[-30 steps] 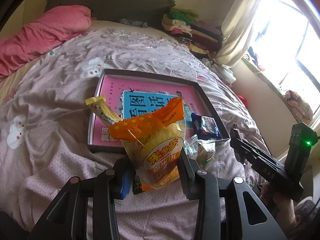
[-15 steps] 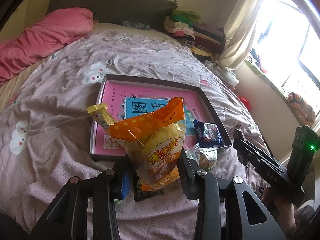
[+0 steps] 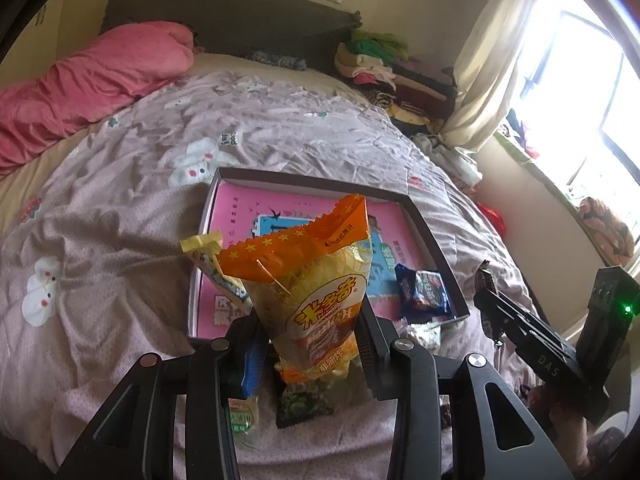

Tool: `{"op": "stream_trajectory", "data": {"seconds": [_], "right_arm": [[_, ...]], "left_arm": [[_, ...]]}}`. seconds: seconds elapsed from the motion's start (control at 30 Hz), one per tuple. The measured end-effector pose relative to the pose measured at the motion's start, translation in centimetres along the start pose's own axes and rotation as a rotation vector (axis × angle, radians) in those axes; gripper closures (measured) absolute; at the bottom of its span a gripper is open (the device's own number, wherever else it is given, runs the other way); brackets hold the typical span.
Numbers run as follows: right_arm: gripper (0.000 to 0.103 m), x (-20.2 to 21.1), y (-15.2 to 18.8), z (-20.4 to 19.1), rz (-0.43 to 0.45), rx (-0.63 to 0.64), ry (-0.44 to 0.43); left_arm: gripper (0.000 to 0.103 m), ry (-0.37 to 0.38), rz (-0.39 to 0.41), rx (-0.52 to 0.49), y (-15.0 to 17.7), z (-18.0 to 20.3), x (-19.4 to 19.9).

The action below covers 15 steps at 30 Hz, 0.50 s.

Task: Organize snacks
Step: 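Lift the Snickers bar and the yellow snack bag and carry them toward the tray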

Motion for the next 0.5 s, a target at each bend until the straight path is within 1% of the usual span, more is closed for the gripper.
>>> {"op": "stream_trajectory", "data": {"seconds": [0.17, 0.5], "right_arm": [[0.074, -0.7, -0.5, 0.1, 0.001, -0.003, -0.005], [0.074, -1.7, -1.6, -0.4, 0.012, 0.036, -0.018]], "left_arm": [[0.062, 0.004, 0.005, 0.010, -0.6, -0.1, -0.6], [0.062, 0.010, 0.015, 0.004, -1.5, 0.4, -1.6]]}}
Point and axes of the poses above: each gripper's, at about its wrist camera, not at the fingertips, and x roughly against the way its jaws point, z to its right, y to its underside, the point moved 1 cm from there along -x, roughly the way its jaws point, and after that the axes turned 1 degree about -y, right-handed, at the moved point
